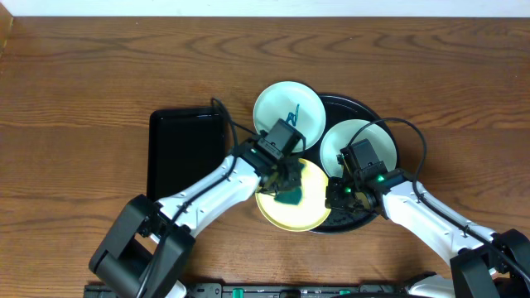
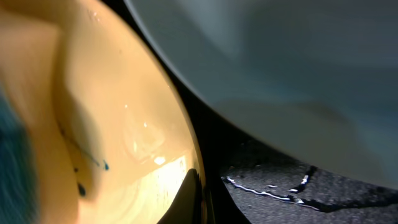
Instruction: Clean dirty plates on tray and stack at the side
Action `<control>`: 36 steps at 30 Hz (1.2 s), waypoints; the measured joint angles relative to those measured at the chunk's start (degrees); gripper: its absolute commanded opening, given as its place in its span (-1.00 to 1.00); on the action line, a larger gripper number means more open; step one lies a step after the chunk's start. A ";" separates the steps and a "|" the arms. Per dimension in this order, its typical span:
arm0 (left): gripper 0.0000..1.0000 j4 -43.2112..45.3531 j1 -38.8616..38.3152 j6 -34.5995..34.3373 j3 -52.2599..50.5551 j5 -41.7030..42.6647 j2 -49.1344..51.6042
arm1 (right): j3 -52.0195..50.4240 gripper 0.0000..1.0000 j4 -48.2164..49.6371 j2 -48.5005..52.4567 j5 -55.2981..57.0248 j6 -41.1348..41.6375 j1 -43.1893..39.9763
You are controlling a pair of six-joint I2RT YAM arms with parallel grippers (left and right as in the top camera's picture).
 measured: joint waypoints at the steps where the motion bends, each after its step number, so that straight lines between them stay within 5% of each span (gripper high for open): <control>1: -0.85 0.02 -0.85 -0.02 0.00 0.31 0.00 | 0.00 -0.98 -0.04 0.00 0.35 0.00 0.00; 11: -0.85 -0.50 -7.65 0.02 0.09 0.83 0.00 | 0.00 -0.98 -0.20 -0.02 0.87 0.00 -0.02; 23: -0.85 -1.92 -0.61 0.28 0.55 -13.29 0.00 | 0.02 -0.98 -0.31 -0.04 -1.25 0.17 0.24; 36: -0.85 -2.80 0.63 0.46 0.74 2.14 -0.50 | 0.02 -0.98 -0.50 -0.04 0.26 0.35 0.31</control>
